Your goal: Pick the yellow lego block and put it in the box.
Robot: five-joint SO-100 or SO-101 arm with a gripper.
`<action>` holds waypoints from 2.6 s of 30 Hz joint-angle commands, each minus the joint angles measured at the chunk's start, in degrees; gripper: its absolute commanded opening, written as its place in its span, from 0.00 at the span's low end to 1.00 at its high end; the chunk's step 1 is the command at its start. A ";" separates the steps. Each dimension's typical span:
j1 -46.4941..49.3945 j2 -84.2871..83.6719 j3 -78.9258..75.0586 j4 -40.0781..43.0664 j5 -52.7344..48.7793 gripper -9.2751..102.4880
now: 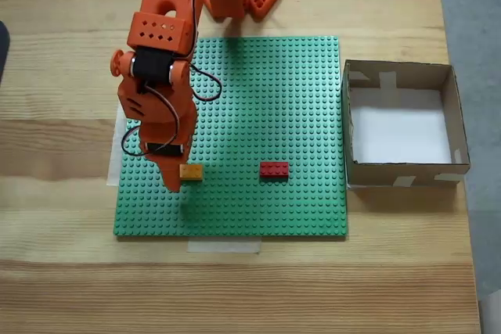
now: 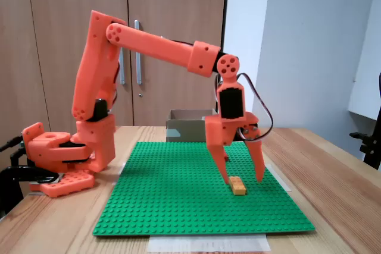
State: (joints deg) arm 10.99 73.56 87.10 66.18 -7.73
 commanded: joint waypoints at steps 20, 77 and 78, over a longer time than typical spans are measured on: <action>-1.67 -0.79 0.62 -1.93 4.13 0.31; -22.32 54.40 13.10 13.97 5.63 0.08; -24.17 54.93 13.10 14.24 5.80 0.08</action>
State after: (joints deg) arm -12.04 126.65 100.63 79.98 -2.29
